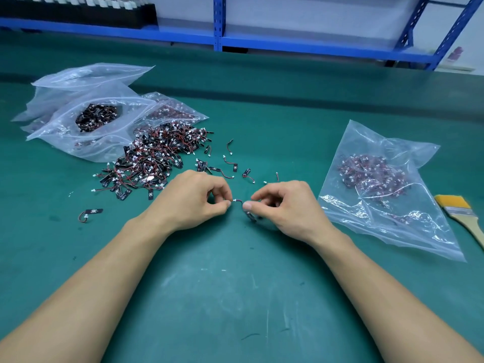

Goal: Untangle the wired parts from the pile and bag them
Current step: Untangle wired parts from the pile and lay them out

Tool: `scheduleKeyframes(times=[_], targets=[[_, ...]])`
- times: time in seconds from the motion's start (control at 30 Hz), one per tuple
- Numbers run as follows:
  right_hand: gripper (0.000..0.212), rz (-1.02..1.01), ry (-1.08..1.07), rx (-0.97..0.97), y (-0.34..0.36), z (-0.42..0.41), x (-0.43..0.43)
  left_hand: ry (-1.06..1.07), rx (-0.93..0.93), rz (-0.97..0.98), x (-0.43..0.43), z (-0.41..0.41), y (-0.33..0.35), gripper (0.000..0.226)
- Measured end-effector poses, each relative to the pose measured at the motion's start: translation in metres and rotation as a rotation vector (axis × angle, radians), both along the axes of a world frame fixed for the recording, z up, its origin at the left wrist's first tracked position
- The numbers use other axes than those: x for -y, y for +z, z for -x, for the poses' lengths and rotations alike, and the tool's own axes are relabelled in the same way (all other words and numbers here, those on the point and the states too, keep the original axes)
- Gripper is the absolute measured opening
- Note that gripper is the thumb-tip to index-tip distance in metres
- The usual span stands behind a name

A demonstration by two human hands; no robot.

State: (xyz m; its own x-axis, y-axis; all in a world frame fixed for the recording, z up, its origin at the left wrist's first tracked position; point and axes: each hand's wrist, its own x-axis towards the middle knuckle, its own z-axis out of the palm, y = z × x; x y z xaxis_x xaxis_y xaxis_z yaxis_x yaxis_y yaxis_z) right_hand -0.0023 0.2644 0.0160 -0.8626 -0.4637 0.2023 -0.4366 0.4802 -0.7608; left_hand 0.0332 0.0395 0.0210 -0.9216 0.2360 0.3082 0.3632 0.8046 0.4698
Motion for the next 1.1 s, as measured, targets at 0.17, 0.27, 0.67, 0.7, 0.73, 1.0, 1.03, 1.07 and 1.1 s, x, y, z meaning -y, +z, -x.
scheduleKeyframes(times=[0.17,0.27,0.67,0.7,0.73,1.0,1.03,1.07,1.1], targets=[[0.019,0.004,-0.139,-0.139,0.008,0.015,-0.019,0.03,0.003,-0.019,0.002,0.001,0.0,0.008],[0.014,-0.173,-0.048,-0.163,0.007,0.018,-0.026,0.003,-0.102,-0.041,-0.004,0.0,0.001,0.006],[0.019,-0.322,0.104,-0.169,0.012,0.023,-0.038,-0.139,-0.016,0.107,-0.014,0.0,-0.007,0.011],[0.019,-0.306,0.103,-0.151,0.013,0.023,-0.039,-0.129,-0.01,0.104,-0.013,0.0,-0.007,0.01],[0.02,-0.286,0.1,-0.127,0.013,0.024,-0.04,-0.122,-0.007,0.098,-0.012,0.0,-0.007,0.009],[0.025,-0.038,0.081,-0.049,0.019,0.021,-0.036,-0.159,-0.001,0.046,-0.015,0.001,-0.006,0.008],[0.026,-0.028,0.087,-0.059,0.018,0.019,-0.034,-0.162,-0.001,0.038,-0.014,0.001,-0.006,0.008],[0.026,-0.027,0.098,-0.074,0.017,0.018,-0.031,-0.165,-0.001,0.029,-0.014,0.001,-0.007,0.009],[0.025,-0.034,0.114,-0.089,0.015,0.016,-0.028,-0.168,-0.003,0.021,-0.014,0.001,-0.007,0.01]])
